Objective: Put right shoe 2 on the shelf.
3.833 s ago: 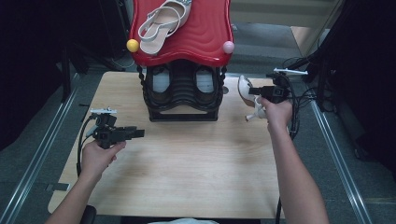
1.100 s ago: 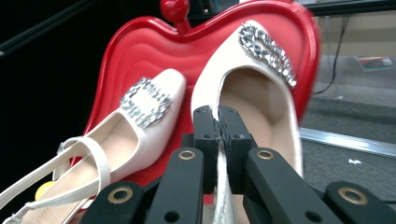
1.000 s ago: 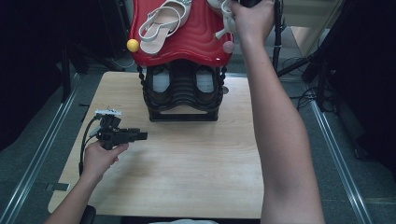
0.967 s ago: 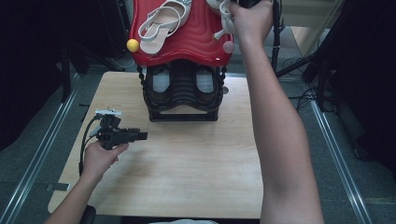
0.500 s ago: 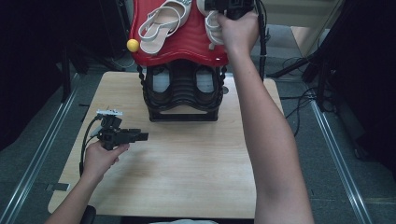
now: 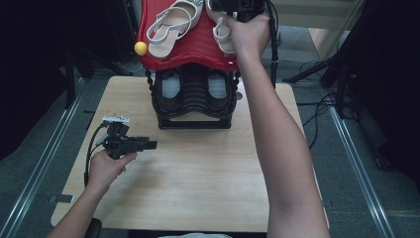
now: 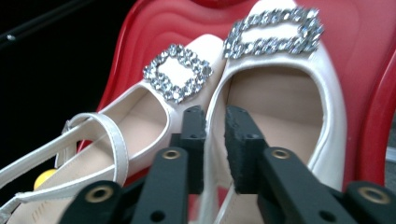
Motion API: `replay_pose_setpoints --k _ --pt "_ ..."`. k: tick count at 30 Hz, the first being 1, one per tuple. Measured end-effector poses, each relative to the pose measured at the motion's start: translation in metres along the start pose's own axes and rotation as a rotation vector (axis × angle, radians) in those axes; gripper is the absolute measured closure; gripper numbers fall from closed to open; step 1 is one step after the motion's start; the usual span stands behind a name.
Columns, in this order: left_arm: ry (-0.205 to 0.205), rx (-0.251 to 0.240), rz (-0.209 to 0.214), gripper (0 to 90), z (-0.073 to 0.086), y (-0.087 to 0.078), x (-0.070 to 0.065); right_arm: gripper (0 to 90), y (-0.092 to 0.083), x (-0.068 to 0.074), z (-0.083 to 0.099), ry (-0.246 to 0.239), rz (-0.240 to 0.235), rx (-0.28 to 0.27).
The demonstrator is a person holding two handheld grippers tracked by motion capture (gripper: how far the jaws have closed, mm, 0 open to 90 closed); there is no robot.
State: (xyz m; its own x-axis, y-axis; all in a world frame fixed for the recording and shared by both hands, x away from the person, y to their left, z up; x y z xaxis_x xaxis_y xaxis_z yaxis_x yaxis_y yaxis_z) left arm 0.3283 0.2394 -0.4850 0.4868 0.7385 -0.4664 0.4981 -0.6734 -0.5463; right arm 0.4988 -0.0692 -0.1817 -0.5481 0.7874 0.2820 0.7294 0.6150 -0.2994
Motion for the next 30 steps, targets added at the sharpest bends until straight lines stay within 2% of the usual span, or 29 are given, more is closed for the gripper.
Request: replay_pose_setpoints --k 1,5,7,12,15,25,30 --pt "0.000 0.000 0.000 45.3 0.000 0.000 0.000 75.7 -0.001 -0.001 0.000 -0.008 0.013 -0.005" --pt "0.000 -0.001 -0.002 45.3 0.000 0.001 0.000 73.6 -0.005 -0.003 -0.001 -0.014 0.010 -0.014" --pt "-0.003 -0.001 -0.004 45.3 0.000 0.001 -0.001 69.5 -0.008 -0.005 -0.002 -0.015 0.012 -0.016" --pt "0.000 0.002 -0.006 45.3 0.000 0.001 0.000 63.2 -0.015 -0.011 -0.002 0.006 -0.039 -0.030" --pt "0.000 0.002 -0.006 45.2 0.000 0.002 0.000 61.1 -0.020 -0.014 -0.001 -0.020 -0.022 -0.028" --pt "0.006 0.011 -0.003 45.2 -0.002 0.004 0.000 57.4 -0.041 -0.035 0.001 -0.001 -0.009 -0.039" --pt "0.006 0.010 -0.004 45.3 -0.002 0.005 0.000 56.9 -0.049 -0.047 0.005 -0.005 0.014 -0.038"
Point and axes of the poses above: each handheld gripper's, and its own axes: y roughly forward along the jaws, z roughly out of its underside, x roughly to its left, the point moved 2 cm from there along y, roughly forward along the jaws, and after that the axes turned 6 degrees about -x, right-handed, at the moved point
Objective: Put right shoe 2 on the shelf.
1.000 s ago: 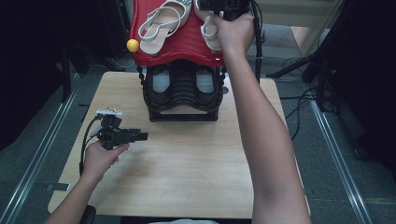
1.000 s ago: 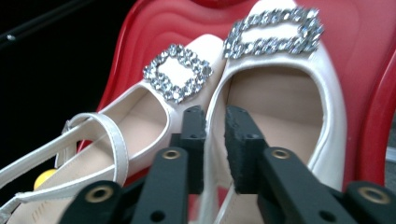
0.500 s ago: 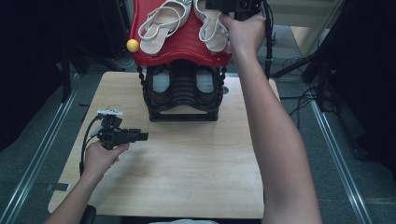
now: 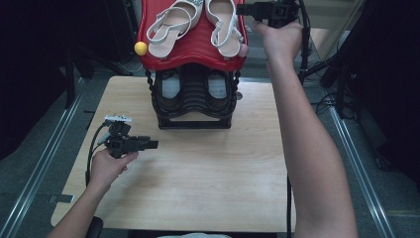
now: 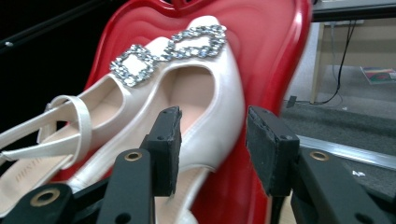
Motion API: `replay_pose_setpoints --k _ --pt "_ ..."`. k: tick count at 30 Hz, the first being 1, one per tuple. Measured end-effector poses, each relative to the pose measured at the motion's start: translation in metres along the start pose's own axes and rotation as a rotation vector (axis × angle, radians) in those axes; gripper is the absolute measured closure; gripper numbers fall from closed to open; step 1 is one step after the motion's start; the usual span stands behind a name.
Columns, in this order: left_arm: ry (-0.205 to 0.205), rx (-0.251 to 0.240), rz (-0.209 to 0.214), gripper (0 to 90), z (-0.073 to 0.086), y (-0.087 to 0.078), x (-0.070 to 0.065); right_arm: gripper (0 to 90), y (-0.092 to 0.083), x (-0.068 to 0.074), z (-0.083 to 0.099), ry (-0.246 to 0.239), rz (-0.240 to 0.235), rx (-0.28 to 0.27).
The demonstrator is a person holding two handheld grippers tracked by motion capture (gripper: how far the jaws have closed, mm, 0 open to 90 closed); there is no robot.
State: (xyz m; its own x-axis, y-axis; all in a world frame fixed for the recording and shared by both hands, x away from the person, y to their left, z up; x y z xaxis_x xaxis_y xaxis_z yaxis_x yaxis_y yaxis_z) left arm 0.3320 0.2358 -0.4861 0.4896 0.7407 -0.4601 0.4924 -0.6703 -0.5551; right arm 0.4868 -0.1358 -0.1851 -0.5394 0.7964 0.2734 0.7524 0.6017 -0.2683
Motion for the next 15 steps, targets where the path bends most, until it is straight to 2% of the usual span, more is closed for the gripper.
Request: replay_pose_setpoints --k 15 --pt "0.001 0.009 0.002 45.2 0.000 -0.001 0.001 56.2 -0.019 -0.036 0.020 0.006 0.044 0.008"
Point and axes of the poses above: each handheld gripper's, and its own axes: y roughly forward along the jaws, z roughly out of its underside, x roughly to its left, the point moved 2 cm from there along y, roughly forward along the jaws, and after that the axes turned 6 degrees about -x, right-handed, at the moved point
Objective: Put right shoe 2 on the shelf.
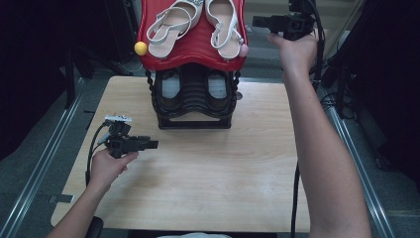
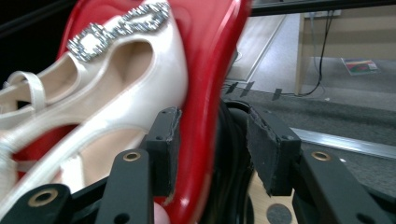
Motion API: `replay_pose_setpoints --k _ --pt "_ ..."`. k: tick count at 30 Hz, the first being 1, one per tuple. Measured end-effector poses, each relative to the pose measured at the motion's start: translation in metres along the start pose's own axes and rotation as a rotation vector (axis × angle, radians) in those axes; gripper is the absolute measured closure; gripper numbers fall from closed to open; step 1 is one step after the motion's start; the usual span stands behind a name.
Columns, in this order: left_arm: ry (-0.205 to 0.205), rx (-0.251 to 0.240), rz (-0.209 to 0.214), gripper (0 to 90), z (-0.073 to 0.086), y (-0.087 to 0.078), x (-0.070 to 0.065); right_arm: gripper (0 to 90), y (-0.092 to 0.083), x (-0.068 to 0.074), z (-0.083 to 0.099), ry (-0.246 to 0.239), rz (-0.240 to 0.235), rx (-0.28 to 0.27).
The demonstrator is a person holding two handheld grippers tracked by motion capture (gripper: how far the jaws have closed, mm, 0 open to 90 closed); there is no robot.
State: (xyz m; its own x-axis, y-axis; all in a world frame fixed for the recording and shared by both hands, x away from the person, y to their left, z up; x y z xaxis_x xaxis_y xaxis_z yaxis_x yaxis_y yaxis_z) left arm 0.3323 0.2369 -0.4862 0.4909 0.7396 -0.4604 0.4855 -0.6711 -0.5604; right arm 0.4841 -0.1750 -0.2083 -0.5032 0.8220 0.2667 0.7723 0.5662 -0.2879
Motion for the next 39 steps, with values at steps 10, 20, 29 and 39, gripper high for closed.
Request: replay_pose_setpoints --k 10,20,29,39 --pt "-0.001 -0.007 -0.006 44.8 0.000 0.000 0.000 55.6 -0.007 -0.025 0.024 0.018 0.009 0.009" --pt "-0.002 -0.018 -0.005 44.1 0.000 -0.001 0.001 54.6 -0.009 -0.045 0.056 0.049 0.017 0.028" --pt "-0.004 -0.026 -0.007 43.6 0.000 -0.002 0.001 53.8 -0.012 -0.055 0.085 0.048 0.016 0.055" --pt "-0.009 -0.034 -0.007 43.6 -0.001 -0.002 0.000 52.1 -0.018 -0.062 0.122 0.064 0.020 0.080"
Point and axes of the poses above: each handheld gripper's, and its own axes: y roughly forward along the jaws, z roughly out of its underside, x roughly to its left, the point moved 2 cm from there along y, roughly forward along the jaws, and after that the axes turned 6 degrees about -x, right-handed, at the moved point
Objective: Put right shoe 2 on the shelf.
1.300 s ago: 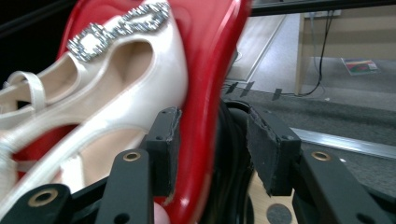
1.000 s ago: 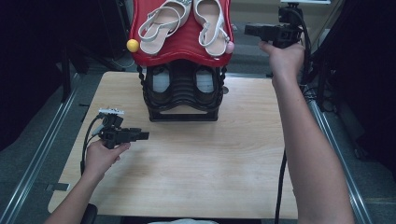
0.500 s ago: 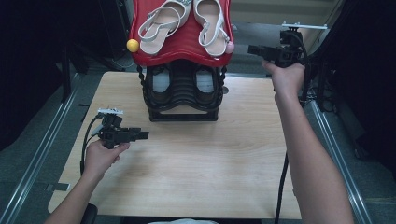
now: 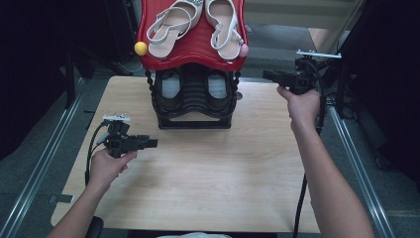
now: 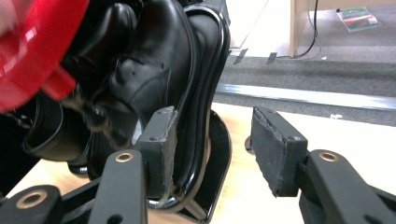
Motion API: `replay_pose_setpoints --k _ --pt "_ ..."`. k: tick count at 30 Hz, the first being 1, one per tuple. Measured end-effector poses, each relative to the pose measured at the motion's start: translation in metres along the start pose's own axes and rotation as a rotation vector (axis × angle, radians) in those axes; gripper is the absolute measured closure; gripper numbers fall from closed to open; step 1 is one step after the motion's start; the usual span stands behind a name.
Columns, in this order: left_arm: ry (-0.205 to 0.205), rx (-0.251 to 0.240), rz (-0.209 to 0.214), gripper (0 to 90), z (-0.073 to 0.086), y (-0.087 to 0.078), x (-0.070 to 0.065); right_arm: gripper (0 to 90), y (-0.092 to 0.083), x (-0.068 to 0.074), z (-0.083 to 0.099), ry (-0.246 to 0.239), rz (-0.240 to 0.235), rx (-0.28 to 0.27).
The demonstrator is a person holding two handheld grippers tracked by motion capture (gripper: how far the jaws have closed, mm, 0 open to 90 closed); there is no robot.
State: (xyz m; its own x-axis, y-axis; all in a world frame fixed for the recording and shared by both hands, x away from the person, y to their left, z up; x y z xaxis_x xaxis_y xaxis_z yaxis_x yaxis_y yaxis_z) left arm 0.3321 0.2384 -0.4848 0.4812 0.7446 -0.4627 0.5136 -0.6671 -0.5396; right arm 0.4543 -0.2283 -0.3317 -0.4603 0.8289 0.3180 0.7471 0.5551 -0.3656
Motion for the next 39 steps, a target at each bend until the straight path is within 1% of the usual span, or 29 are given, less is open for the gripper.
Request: replay_pose_setpoints --k 2,4,8,12,15,17,19,24,26,29,31,33,36,39 --pt "-0.002 -0.001 -0.002 43.6 0.000 0.000 0.000 52.1 -0.001 0.000 0.006 -0.012 -0.001 0.004" --pt "0.000 -0.001 -0.002 43.6 0.000 0.000 0.000 52.2 -0.002 0.001 0.013 -0.004 -0.006 0.011" --pt "0.004 0.001 -0.004 43.6 0.000 0.000 0.000 52.2 -0.004 0.004 0.027 0.000 -0.031 0.021" --pt "0.006 -0.004 -0.005 43.6 0.000 -0.001 0.000 53.0 -0.005 0.004 0.045 -0.001 -0.047 0.026" --pt "0.010 0.001 -0.007 43.6 0.000 0.000 0.000 53.7 -0.006 0.001 0.057 0.016 -0.060 0.025" --pt "0.015 0.006 -0.009 43.6 0.000 0.000 0.000 53.7 -0.006 -0.001 0.064 0.022 -0.062 0.035" --pt "0.012 0.002 -0.012 43.6 0.000 0.000 0.000 53.6 -0.007 -0.002 0.073 0.030 -0.067 0.039" --pt "0.011 0.002 -0.012 43.5 0.000 0.000 0.001 53.3 -0.007 -0.001 0.093 0.021 -0.074 0.067" --pt "0.010 0.001 -0.011 43.5 0.000 0.000 0.001 53.4 -0.007 0.000 0.102 0.024 -0.083 0.070" --pt "0.028 0.002 -0.012 44.3 0.001 0.000 0.000 53.4 -0.009 0.002 0.117 0.017 -0.094 0.083" --pt "0.030 0.002 -0.011 44.4 0.001 0.001 0.000 53.4 -0.010 0.003 0.125 0.009 -0.096 0.091" --pt "0.029 0.002 -0.010 44.3 0.001 0.000 0.000 53.4 -0.013 0.005 0.134 0.006 -0.100 0.093" --pt "0.028 0.002 -0.014 44.0 0.001 0.000 0.000 53.4 -0.016 0.006 0.146 0.015 -0.112 0.089" --pt "0.029 0.002 -0.011 43.8 0.001 0.001 0.000 52.6 -0.017 0.009 0.157 0.008 -0.118 0.097"
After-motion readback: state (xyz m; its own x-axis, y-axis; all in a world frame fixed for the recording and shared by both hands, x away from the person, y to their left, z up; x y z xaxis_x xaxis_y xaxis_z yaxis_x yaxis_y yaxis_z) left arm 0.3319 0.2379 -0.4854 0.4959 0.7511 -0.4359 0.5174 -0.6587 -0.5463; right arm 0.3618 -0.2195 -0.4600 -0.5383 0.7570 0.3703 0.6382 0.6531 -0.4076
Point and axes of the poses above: each handheld gripper's, and its own axes: y roughly forward along the jaws, z roughly out of its underside, x roughly to its left, the point moved 2 cm from there along y, roughly forward along the jaws, and after that the axes turned 6 degrees about -x, right-handed, at the moved point
